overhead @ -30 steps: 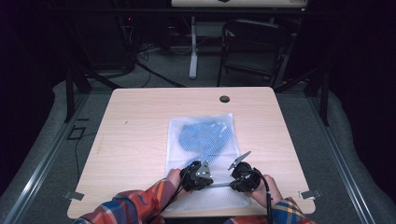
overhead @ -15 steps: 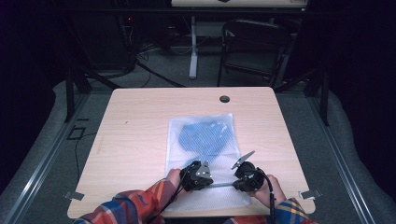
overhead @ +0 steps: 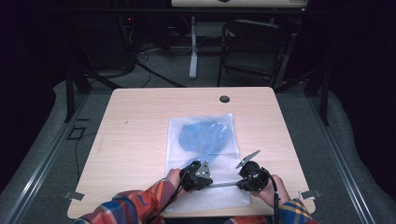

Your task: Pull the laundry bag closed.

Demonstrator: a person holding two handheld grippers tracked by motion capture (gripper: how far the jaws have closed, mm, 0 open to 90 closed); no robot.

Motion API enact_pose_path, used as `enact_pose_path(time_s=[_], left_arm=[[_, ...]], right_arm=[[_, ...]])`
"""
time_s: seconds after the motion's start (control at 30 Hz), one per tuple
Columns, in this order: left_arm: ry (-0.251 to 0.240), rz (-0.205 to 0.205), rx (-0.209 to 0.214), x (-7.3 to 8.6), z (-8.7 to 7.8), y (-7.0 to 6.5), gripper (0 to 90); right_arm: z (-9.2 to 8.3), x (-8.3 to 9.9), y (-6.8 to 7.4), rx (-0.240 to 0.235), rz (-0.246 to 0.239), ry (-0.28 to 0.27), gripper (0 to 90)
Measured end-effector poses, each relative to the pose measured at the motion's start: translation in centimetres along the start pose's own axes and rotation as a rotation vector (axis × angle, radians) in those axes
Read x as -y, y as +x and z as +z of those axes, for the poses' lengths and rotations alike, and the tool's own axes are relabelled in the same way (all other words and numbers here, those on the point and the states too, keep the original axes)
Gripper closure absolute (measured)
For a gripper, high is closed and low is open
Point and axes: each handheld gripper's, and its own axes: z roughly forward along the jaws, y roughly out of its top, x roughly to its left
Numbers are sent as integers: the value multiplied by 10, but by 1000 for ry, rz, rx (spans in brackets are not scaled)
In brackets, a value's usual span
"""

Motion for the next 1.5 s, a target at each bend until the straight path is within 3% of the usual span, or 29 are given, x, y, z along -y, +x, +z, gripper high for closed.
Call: enact_pose_path(time_s=[0.1,0.13,0.43,0.47,0.5,0.57,0.73,0.77,0.93,1.0,1.17,1.3,1.4,1.5], left_arm=[[-1,0,0,0,0,0,900],[0,0,1,0,0,0,900],[-5,-13,3,1,0,1,900],[-9,-25,2,1,0,1,900],[-15,-28,0,1,0,1,900],[-14,-36,8,1,0,3,805],[1,-103,64,0,-5,13,522],[5,-104,68,-1,-6,14,430],[6,-99,69,-5,-18,15,289],[2,-100,79,-5,-23,17,235],[1,-130,45,1,-40,25,132],[-5,-186,24,10,-55,37,74],[5,-217,-1,20,-67,43,22],[-16,-251,-20,29,-78,48,2]], right_arm=[[0,3,-2,4,28,-12,868],[-1,3,-4,-5,12,8,868],[2,4,-5,-18,10,15,855],[2,4,-5,-10,5,13,804],[1,4,-5,-34,32,-26,725],[-3,3,-6,-35,18,-38,644],[-8,1,-5,-59,26,-85,376],[-9,1,-6,-63,35,-96,321],[-15,2,-9,-54,58,-135,145],[-18,3,-11,-35,68,-156,116],[-22,6,-18,20,103,-201,0],[-27,11,-23,56,138,-246,0],[-29,14,-28,85,145,-257,0],[-30,19,-32,106,165,-268,0]])
